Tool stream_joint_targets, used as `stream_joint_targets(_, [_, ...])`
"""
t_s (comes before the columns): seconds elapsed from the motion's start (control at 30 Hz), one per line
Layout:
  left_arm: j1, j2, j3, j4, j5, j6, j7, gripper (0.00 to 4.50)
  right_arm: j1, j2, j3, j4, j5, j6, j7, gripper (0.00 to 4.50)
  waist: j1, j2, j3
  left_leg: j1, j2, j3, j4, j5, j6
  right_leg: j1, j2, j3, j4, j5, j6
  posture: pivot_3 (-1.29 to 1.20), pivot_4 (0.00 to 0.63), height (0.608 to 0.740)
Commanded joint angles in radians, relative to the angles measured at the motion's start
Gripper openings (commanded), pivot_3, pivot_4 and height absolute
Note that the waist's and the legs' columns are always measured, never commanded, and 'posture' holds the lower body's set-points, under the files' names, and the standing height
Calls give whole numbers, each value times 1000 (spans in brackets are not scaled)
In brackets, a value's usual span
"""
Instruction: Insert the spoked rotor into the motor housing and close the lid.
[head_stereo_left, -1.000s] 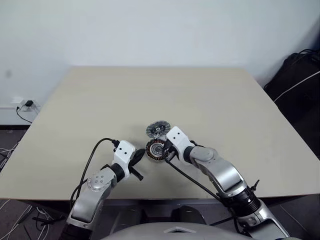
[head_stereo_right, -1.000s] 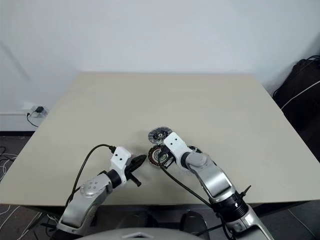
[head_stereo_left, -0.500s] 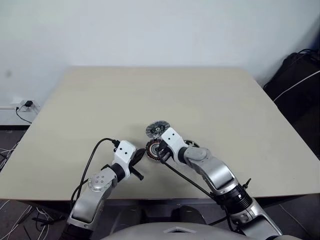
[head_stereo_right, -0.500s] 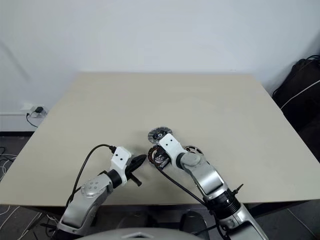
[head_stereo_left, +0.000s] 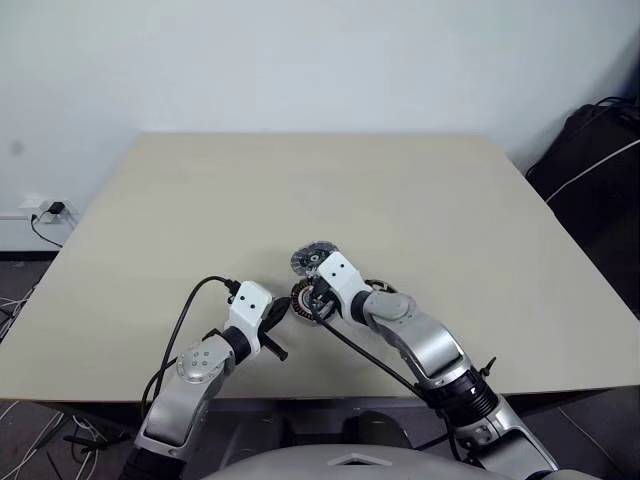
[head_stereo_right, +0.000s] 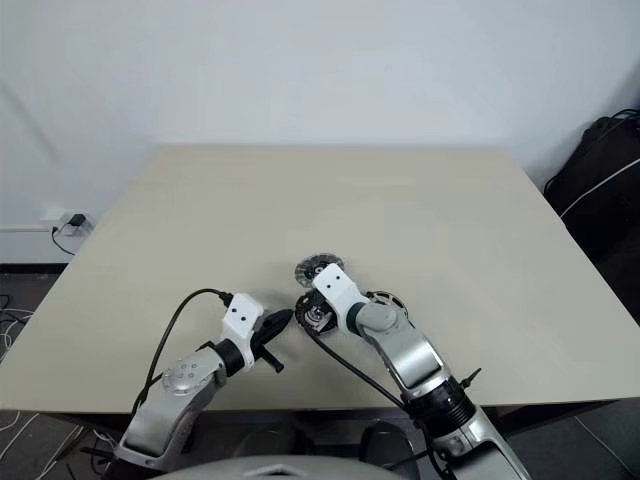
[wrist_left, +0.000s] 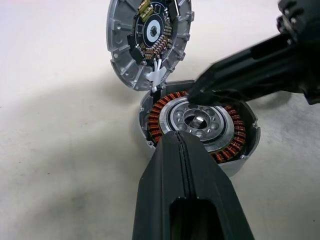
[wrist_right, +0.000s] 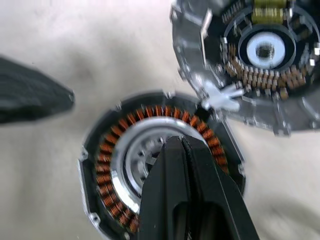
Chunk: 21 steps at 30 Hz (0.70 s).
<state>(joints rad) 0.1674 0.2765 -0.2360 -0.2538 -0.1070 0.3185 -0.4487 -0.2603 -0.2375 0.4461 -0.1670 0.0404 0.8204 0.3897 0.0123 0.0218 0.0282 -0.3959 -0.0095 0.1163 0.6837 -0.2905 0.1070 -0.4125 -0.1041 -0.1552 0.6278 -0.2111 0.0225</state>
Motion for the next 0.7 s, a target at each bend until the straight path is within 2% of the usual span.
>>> stream_joint_targets(0.03, [-16, -6, -1, -13, 3, -8, 4, 0, -29, 1, -21, -15, -5, -21, 7, 58, 0, 0, 0, 0, 0, 0, 0, 0, 0, 0, 0, 0, 0, 0, 0, 0, 0, 740])
stream_joint_targets(0.7, [-16, -8, -1, -6, 8, 3, 16, 0, 21, -91, -16, -116, 19, 35, 84, 58, 1, 0, 0, 0, 0, 0, 0, 0, 0, 0, 0, 0, 0, 0, 0, 0, 0, 740])
